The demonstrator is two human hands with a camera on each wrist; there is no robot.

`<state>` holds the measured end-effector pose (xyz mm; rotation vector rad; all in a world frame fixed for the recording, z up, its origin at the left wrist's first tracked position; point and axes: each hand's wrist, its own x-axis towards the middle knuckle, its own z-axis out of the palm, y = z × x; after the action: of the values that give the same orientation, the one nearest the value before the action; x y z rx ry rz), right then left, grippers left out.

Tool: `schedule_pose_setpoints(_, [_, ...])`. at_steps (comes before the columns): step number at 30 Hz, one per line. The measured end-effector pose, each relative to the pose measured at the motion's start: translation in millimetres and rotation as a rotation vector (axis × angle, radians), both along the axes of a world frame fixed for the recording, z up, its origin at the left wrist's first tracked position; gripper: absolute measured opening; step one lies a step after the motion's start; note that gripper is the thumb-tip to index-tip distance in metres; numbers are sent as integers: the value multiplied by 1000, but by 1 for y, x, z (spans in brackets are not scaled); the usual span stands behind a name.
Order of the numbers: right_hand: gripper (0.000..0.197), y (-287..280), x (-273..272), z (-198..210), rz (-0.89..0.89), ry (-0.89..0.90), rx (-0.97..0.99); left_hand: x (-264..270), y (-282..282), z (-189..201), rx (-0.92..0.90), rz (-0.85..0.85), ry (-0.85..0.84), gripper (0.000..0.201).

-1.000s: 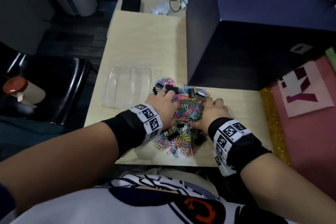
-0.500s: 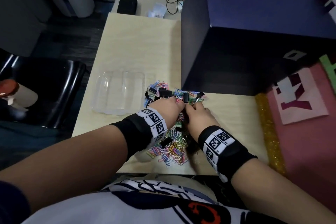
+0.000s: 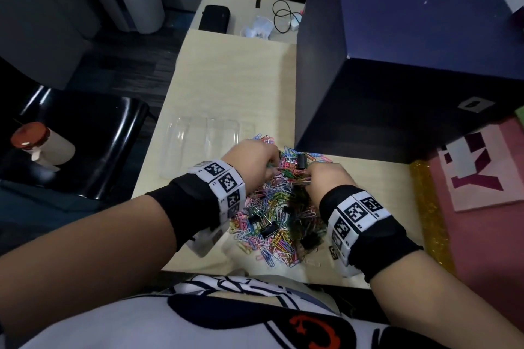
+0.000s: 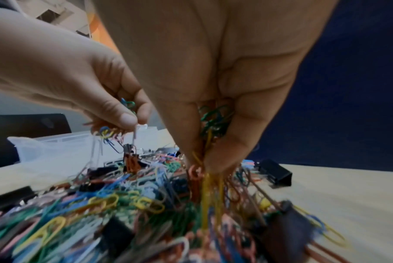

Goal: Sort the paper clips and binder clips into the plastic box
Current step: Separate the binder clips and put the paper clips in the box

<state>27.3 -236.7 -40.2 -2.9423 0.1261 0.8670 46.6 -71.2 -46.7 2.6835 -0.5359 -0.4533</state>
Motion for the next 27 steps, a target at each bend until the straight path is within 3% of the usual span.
schedule_pose_setpoints(6, [28,18,16,4,6,-3,-54,20,52,20,-126,270,-37,12])
schedule_pose_setpoints(10, [29,28,19,9,-19,-36,-39,26,75,15,-32,252,26,20])
schedule_pose_setpoints(13, [25,38,20,17,-24,-87,4,26,86,11,-73,256,68,23])
schedule_pose_setpoints(16, [26,56,24,29,-67,-105,142,26,100,4,-99,322,19,23])
schedule_pose_setpoints(18, [30,70,30,29,-113,-116,304,24,108,-1,-18,360,12,26])
schedule_pose_setpoints(21, [23,96,38,21,-148,-144,455,19,112,-7,161,352,139,40])
schedule_pose_setpoints(23, [19,111,41,16,-180,-177,539,18,110,-12,224,301,175,39])
schedule_pose_setpoints(27, [44,119,44,14,-172,-136,556,19,109,-17,223,258,158,30])
